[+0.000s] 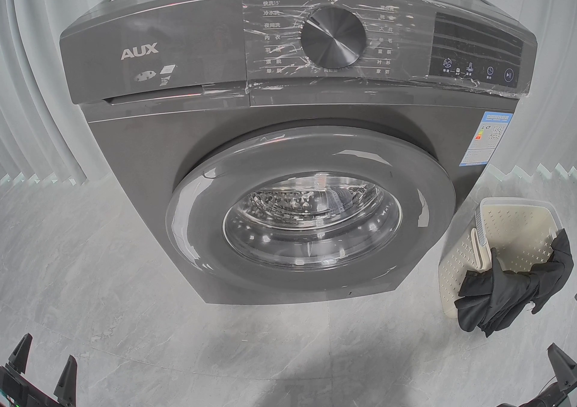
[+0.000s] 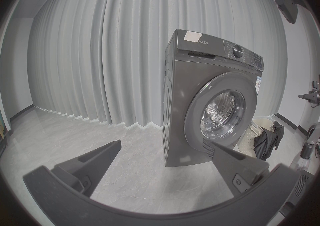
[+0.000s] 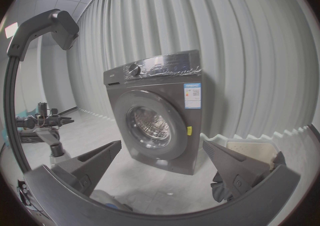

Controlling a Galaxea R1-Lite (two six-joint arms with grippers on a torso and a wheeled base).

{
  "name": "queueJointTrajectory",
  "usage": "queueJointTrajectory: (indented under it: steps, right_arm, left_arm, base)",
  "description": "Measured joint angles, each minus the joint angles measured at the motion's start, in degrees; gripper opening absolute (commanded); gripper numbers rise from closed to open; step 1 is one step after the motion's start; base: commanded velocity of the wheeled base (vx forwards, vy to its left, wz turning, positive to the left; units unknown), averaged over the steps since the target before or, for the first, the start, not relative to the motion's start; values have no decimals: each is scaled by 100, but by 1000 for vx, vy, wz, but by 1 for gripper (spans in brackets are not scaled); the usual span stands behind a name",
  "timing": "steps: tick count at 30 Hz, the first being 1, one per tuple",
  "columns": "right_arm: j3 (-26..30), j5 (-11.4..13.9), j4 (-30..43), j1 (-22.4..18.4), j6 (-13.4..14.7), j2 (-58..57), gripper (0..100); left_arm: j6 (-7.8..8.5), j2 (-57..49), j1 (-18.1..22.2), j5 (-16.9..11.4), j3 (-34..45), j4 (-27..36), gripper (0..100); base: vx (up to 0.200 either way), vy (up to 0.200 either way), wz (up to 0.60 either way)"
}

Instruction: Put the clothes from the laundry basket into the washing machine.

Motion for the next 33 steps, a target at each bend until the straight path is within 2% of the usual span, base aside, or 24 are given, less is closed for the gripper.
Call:
queueJointTrajectory:
  steps: [3,6,9,12,16,24,28,33]
  right_arm:
    - [-116,350,-230,41,-140,695,100]
    - [-185,547,-577,118,-273,1409,100]
    - [-240,640,-1042,269,-375,2211,100]
    - [-306,600,-1537,529,-418,3042,100]
    - [-461,402,-2194,984,-315,4141,100]
    - [-1048,-310,-3678,1943,38,6159,100]
    - [-1381,-562,-3981,2166,108,6782,100]
    - [-1699,-939,-4028,2175,119,7173,100]
  left_arm:
    - [5,0,0,2,0,0,100]
    - [5,0,0,2,0,0,100]
    - [6,0,0,2,0,0,100]
    - [6,0,0,2,0,-2,100]
    - [6,0,0,0,0,0,100]
    - [6,0,0,0,0,-2,100]
    - [2,0,0,2,0,0,100]
    - [2,0,0,0,0,0,100]
  base:
    - [0,0,0]
    - [0,0,0]
    - [0,0,0]
    - [0,0,0]
    - [0,0,0]
    - [0,0,0]
    - [0,0,0]
    - [0,0,0]
